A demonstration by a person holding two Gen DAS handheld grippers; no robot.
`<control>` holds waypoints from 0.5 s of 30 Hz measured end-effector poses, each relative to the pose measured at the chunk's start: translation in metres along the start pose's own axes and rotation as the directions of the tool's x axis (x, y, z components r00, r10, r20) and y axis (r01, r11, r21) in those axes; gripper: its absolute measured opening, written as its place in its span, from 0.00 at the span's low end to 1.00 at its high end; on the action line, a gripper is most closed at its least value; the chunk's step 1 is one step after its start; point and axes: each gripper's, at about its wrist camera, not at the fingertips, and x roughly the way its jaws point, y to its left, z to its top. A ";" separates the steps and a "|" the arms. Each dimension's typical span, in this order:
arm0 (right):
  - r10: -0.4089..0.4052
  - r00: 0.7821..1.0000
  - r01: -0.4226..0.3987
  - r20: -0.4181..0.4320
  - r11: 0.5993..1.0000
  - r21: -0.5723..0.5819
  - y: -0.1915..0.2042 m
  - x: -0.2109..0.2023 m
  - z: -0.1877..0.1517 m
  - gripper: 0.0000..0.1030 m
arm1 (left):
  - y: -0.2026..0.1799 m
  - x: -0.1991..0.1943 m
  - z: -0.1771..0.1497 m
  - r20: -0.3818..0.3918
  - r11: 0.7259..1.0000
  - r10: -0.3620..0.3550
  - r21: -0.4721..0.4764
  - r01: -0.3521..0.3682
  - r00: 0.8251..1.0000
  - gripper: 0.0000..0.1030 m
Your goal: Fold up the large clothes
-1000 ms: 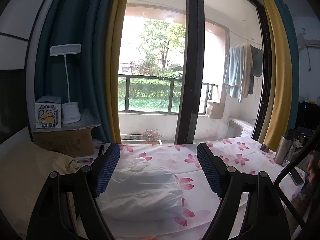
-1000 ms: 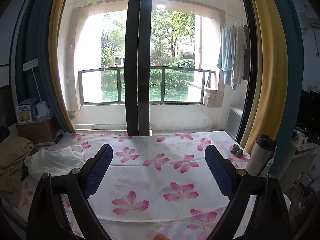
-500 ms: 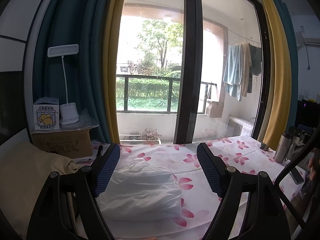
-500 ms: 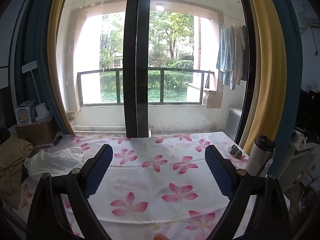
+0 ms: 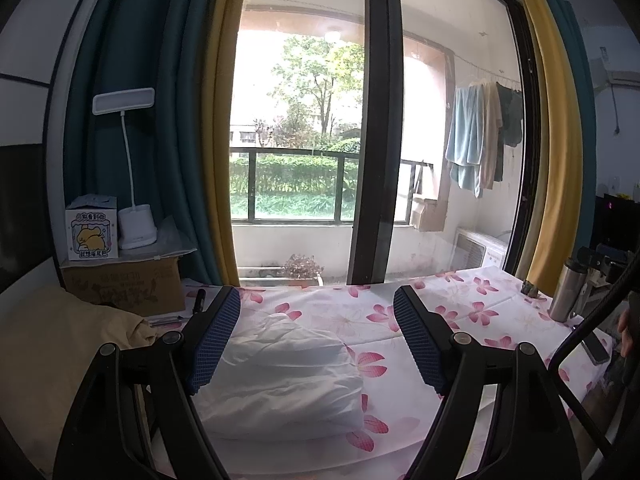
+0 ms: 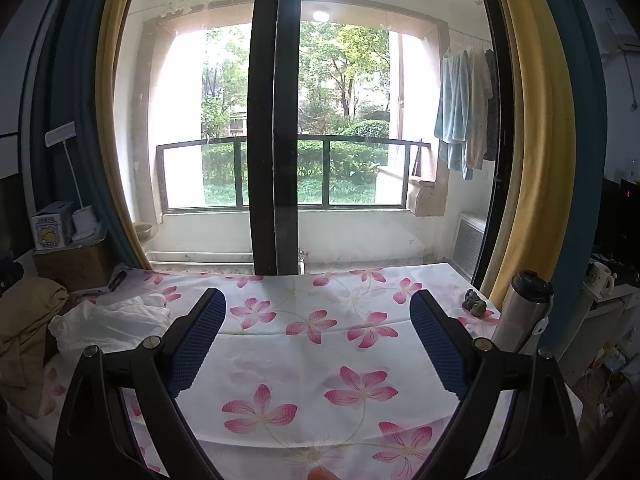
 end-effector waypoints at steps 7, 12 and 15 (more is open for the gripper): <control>-0.001 1.000 0.001 -0.002 1.000 0.003 0.000 0.001 0.000 0.90 | -0.001 0.002 0.001 0.003 1.000 0.003 0.004 -0.003 1.000 0.79; 0.001 1.000 -0.001 -0.005 1.000 0.006 -0.001 0.003 0.000 0.90 | -0.002 0.002 0.001 0.004 1.000 0.004 0.005 -0.004 1.000 0.79; 0.002 1.000 -0.002 -0.009 1.000 0.006 -0.001 0.005 0.000 0.90 | -0.003 0.003 0.002 0.003 1.000 0.006 0.007 -0.006 1.000 0.79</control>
